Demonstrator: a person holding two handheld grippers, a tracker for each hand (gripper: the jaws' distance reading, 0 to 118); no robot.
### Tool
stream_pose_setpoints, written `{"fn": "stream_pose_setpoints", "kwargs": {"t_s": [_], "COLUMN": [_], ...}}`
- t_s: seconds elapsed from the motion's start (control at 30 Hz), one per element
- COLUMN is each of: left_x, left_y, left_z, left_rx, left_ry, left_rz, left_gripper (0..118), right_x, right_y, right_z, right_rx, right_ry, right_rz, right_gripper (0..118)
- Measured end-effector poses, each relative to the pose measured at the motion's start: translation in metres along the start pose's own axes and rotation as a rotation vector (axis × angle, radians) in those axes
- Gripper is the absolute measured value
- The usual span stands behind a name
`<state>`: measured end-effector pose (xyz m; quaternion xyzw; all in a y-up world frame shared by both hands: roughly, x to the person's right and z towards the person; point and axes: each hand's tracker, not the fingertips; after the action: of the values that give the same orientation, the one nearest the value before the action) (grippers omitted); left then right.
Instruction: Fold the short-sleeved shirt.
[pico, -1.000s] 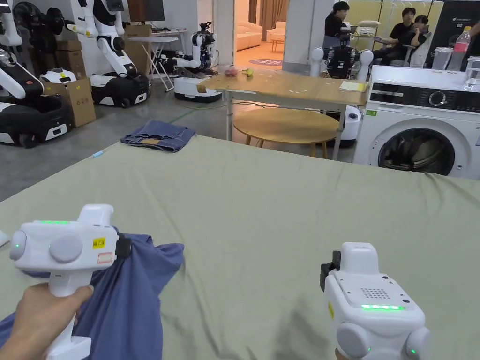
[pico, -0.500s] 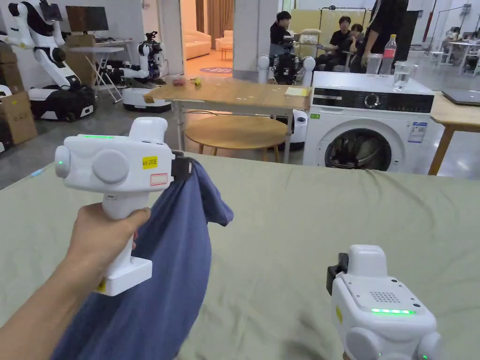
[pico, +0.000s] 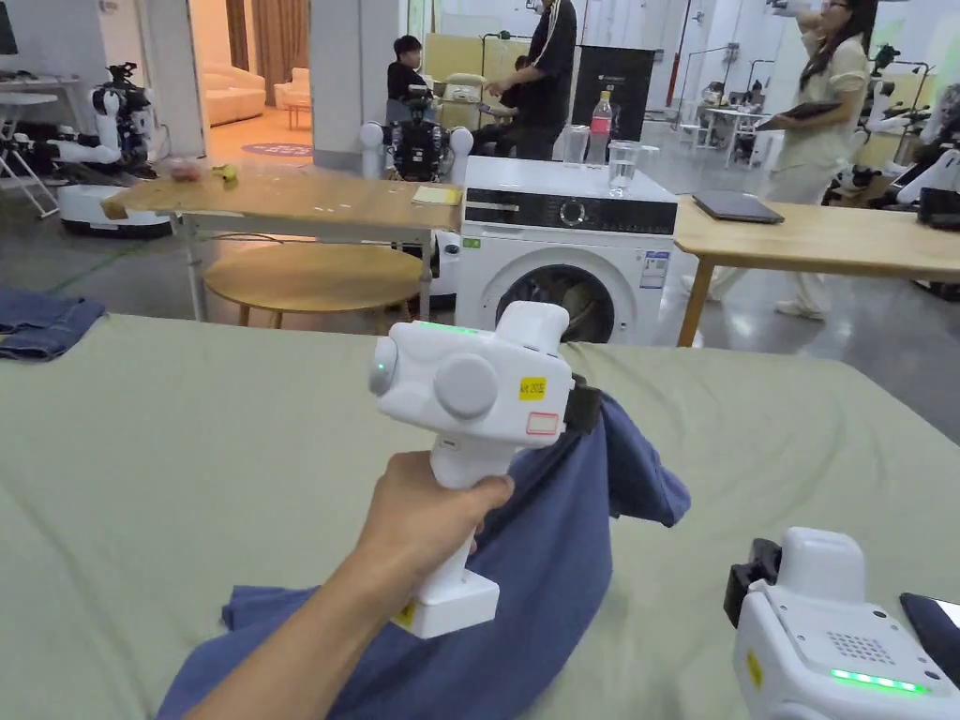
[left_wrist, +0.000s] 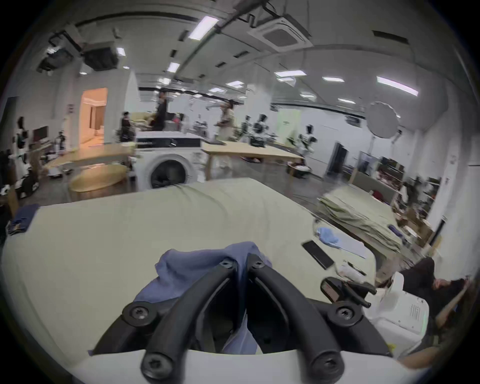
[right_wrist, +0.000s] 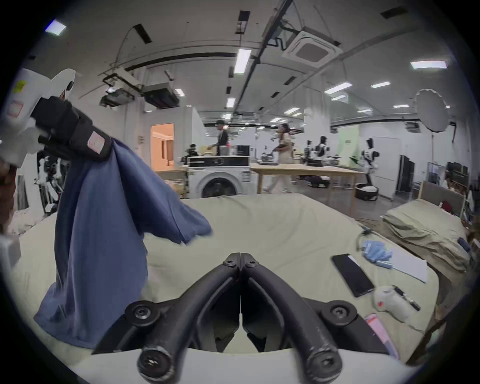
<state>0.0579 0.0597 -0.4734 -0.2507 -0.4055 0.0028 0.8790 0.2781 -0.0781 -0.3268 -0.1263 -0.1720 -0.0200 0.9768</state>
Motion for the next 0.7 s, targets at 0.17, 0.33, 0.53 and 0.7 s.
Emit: {"fn": "stream_pose_setpoints", "kwargs": {"t_s": [0.17,0.33,0.53,0.7], "left_x": [0.036,0.037,0.02,-0.01], "left_y": [-0.04,-0.071,-0.073,-0.08], "left_z": [-0.05,-0.069,-0.043,0.011], "left_rx": [-0.117,-0.171,-0.142,-0.049], "left_ry": [-0.066,-0.096,-0.051,0.063], "left_rz": [-0.002,0.081,0.114,0.14], "left_gripper": [0,0,60,61], "right_x": [0.028,0.035,0.023,0.0], "right_y": [-0.007,-0.013,-0.012,-0.004], "right_z": [0.004,0.006,0.005,0.006], "right_rx": [-0.018,-0.035,-0.049,-0.043], "right_ry": [-0.053,-0.066,-0.03,0.026], "right_rz": [0.014,0.012,0.009,0.023], "right_gripper": [0,0,0,0]}}
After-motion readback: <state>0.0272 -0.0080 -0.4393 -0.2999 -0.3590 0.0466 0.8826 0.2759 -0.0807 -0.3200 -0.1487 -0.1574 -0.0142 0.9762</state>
